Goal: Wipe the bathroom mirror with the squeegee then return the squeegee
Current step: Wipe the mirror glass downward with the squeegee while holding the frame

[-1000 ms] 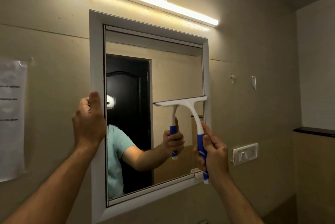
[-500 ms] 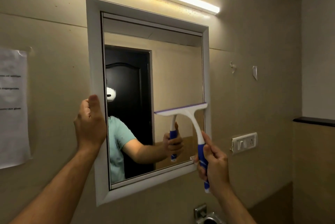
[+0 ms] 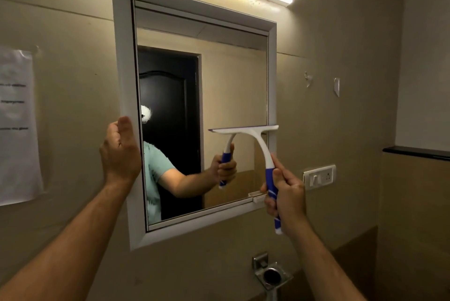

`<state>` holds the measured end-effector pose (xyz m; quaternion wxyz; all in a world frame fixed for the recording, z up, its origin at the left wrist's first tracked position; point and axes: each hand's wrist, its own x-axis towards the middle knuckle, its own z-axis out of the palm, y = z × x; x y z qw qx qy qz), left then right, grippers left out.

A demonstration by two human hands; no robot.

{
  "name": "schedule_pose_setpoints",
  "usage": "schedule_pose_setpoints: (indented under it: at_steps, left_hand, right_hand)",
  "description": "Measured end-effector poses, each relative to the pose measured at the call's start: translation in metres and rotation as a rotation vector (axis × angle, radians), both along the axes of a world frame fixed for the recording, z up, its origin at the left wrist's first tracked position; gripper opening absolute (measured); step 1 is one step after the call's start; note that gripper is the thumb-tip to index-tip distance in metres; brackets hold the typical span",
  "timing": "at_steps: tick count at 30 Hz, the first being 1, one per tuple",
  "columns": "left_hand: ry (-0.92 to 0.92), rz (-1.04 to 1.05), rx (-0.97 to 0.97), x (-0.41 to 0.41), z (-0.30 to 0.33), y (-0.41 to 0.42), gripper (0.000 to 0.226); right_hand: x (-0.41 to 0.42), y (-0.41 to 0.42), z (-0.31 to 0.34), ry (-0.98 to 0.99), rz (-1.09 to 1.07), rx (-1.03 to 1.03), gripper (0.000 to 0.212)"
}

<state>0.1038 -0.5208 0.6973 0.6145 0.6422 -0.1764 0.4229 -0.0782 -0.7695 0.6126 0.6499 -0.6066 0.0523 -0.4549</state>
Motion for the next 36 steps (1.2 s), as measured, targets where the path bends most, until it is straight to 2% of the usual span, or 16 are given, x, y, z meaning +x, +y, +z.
schedule_pose_setpoints:
  at_steps: [4, 10, 13, 17, 22, 26, 28, 31, 36]
  left_hand:
    - [0.005, 0.009, -0.005, 0.001, -0.001, -0.001, 0.05]
    - [-0.003, 0.009, -0.007, 0.004, -0.002, -0.001, 0.049]
    - [-0.006, 0.006, -0.001, 0.005, -0.003, -0.001, 0.049]
    - [-0.004, -0.013, -0.008, 0.004, -0.001, 0.0, 0.056]
    - [0.052, -0.05, -0.015, 0.002, -0.052, -0.001, 0.053]
    - [0.08, -0.084, -0.027, 0.0, -0.069, 0.0, 0.052]
    - [0.097, -0.093, -0.029, -0.001, -0.07, 0.001, 0.05]
    - [0.109, -0.11, -0.025, -0.005, -0.07, 0.002, 0.041]
    - [0.085, -0.124, -0.026, -0.005, -0.069, 0.004, 0.06]
  right_hand:
    - [-0.01, 0.003, -0.012, 0.033, -0.013, -0.013, 0.034]
    - [0.004, 0.002, 0.061, -0.069, -0.078, -0.084, 0.034]
    - [0.012, 0.001, 0.072, -0.105, -0.041, -0.09, 0.034]
    - [0.013, 0.003, 0.03, -0.073, -0.028, -0.03, 0.035]
    - [0.003, 0.006, -0.056, 0.062, -0.018, 0.035, 0.032]
    - [-0.009, 0.011, -0.097, 0.185, -0.049, 0.044, 0.033]
    - [-0.013, 0.013, -0.1, 0.2, -0.046, 0.052, 0.034]
    - [-0.011, 0.018, -0.08, 0.112, -0.001, 0.043, 0.032]
    - [0.0, 0.02, -0.079, 0.103, -0.003, 0.042, 0.032]
